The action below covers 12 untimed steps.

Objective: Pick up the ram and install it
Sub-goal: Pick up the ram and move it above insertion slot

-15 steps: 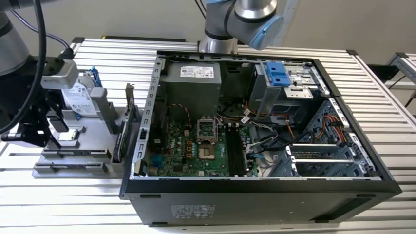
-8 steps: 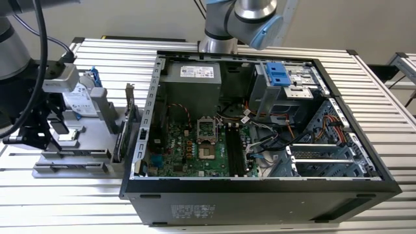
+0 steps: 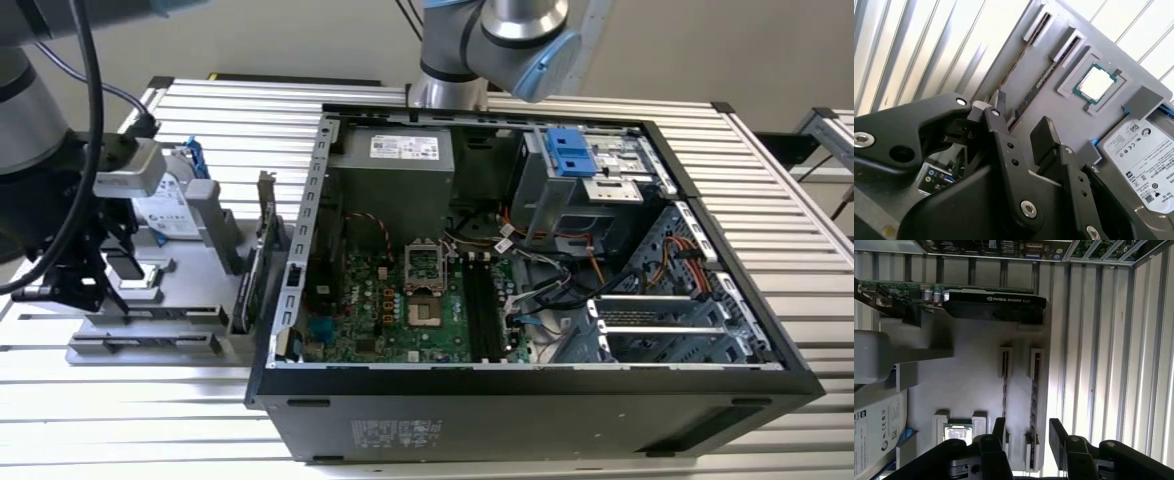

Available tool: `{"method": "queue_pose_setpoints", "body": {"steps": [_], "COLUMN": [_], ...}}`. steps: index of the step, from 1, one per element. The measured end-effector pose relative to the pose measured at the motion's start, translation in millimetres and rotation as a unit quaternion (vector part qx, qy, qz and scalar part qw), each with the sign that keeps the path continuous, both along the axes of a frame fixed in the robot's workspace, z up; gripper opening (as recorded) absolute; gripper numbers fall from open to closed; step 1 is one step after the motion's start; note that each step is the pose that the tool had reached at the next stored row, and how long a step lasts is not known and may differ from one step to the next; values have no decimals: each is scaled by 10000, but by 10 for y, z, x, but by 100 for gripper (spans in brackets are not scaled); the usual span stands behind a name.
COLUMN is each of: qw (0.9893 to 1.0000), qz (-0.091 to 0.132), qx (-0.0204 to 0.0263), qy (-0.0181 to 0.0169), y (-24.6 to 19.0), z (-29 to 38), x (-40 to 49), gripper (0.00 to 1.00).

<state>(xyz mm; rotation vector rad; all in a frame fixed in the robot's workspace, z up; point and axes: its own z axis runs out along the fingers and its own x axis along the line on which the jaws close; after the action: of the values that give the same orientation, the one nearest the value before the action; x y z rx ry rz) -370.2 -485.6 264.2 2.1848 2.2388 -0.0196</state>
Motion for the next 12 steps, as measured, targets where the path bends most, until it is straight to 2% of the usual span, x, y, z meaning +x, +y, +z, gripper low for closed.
{"method": "queue_pose_setpoints", "body": {"steps": [7,12], "qw": [10000,10000], "qz": [0,0], "qx": [0,0], "qy": [15,61], "y": [-7,-15], "z": [-63,-81], "x": [0,0], "gripper": [100,100]}}
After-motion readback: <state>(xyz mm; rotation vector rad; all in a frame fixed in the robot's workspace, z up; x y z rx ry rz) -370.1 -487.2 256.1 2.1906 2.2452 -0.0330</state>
